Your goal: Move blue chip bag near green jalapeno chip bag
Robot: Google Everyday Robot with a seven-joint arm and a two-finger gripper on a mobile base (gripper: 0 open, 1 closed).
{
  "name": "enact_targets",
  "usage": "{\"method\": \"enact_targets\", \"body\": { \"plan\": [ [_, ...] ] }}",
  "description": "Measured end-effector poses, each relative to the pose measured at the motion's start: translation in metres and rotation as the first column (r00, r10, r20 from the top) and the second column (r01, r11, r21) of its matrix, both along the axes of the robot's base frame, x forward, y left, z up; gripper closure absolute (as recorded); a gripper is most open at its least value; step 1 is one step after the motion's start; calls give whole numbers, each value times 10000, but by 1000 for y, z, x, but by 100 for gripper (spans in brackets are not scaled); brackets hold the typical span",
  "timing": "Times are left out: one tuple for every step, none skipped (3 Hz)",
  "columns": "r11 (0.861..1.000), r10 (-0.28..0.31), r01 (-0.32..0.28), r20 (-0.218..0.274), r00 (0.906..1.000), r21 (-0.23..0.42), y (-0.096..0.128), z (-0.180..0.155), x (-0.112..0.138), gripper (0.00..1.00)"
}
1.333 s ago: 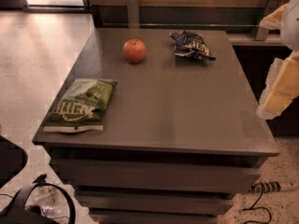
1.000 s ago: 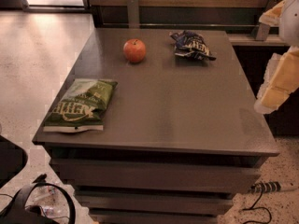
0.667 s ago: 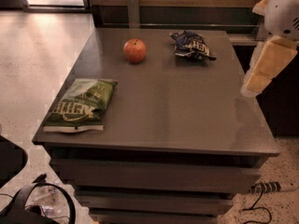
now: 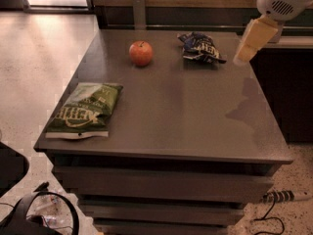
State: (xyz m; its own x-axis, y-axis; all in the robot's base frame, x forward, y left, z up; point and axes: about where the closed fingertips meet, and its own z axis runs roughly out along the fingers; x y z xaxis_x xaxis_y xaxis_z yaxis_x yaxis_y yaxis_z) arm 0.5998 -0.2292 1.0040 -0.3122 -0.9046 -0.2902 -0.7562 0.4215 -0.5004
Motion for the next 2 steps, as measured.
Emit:
{"method": "enact_targets", "body": {
  "plan": [
    [9957, -347, 314, 357, 9988, 872, -8, -11, 50, 0],
    [9813, -630, 547, 395, 9972, 1848, -7, -29, 90, 0]
  ]
}}
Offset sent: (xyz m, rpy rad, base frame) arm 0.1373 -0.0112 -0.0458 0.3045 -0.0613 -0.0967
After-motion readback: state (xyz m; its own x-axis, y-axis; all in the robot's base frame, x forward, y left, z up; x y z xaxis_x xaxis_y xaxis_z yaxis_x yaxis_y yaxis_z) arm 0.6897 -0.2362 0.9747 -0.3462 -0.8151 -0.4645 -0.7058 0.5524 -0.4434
